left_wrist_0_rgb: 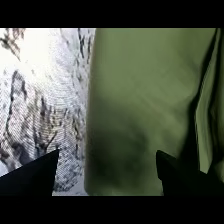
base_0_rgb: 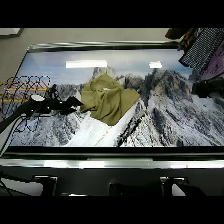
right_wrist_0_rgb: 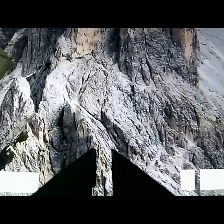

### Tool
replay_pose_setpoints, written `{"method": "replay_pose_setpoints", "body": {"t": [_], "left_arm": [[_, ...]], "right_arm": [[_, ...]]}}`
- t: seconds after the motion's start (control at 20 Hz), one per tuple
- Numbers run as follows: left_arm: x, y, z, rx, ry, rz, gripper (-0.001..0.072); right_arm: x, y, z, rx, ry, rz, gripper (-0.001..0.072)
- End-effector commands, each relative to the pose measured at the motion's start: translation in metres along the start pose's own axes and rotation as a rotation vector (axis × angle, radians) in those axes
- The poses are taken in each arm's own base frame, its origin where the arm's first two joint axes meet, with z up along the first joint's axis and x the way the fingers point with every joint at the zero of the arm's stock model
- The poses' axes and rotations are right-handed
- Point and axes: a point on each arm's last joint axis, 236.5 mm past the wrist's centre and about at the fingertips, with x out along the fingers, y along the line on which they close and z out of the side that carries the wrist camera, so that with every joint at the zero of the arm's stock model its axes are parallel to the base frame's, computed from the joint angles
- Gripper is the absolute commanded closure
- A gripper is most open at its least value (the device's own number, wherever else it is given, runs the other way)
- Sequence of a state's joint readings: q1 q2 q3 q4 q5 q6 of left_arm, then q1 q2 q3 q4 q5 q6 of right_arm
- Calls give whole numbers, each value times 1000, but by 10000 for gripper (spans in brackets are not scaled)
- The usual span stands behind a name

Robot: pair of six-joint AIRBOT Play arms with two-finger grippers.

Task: Fold the clothes and pants, and hang the long-sleeved shirts on hangers.

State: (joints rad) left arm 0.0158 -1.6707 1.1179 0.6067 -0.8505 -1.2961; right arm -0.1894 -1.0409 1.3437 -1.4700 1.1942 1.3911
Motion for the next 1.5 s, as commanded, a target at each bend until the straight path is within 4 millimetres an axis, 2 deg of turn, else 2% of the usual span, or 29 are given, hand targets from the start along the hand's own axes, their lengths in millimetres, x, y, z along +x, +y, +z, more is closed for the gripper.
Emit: {"method": "replay_pose_setpoints", "body": {"t": [0.0, 0.05, 0.1, 0.15, 0.25, 0.3, 0.35, 0.55, 0.75, 0.9, 0.95, 1.05, 1.1, 1.15, 1.2, 1.3, 1.35, 1.4, 1.45], "left_arm": [[20, -3, 11, -4, -47, -2, 170], [21, -5, 10, 1, -47, -1, 485], [21, -5, 10, 5, -48, -1, 685], [21, -5, 10, 6, -47, -1, 689], [20, -3, 12, 1, -51, 0, 690], [19, -2, 13, -1, -53, 0, 690], [19, -2, 13, -1, -54, 0, 690], [18, -2, 13, -1, -54, 0, 691], [17, 0, 15, -3, -58, 3, 691], [15, 3, 18, -9, -64, 4, 690], [14, 3, 19, -10, -66, 4, 691], [12, 2, 20, -9, -70, 3, 691], [11, 2, 21, -8, -73, 2, 691], [8, 0, 22, -6, -76, -1, 691], [2, -3, 25, 1, -87, -4, 692], [-22, -18, 40, 43, -143, -16, 694], [-42, -32, 52, 86, -187, -22, 694], [-68, -54, 65, 146, -238, -37, 694], [-96, -79, 75, 212, -282, -54, 694]], "right_arm": [[19, 2, -17, 108, 96, 17, 480], [31, 7, -30, 185, 169, 36, 327], [45, 16, -44, 257, 251, 66, 177], [63, 33, -58, 323, 331, 129, 85], [98, 81, -74, 424, 435, 335, 81], [114, 109, -77, 455, 466, 453, 81], [129, 128, -78, 464, 473, 527, 82], [196, 192, -97, 465, 503, 579, 82], [229, 249, -115, 494, 524, 638, 92], [241, 274, -115, 498, 485, 673, 122], [244, 279, -113, 501, 467, 672, 133], [247, 286, -108, 514, 438, 669, 275], [246, 288, -106, 505, 431, 676, 425], [241, 290, -106, 492, 438, 693, 673], [234, 288, -100, 479, 426, 705, 685], [205, 275, -64, 468, 340, 728, 686], [182, 263, -34, 445, 261, 736, 686], [155, 250, -3, 412, 174, 747, 686], [119, 237, 34, 369, 66, 753, 686]]}}
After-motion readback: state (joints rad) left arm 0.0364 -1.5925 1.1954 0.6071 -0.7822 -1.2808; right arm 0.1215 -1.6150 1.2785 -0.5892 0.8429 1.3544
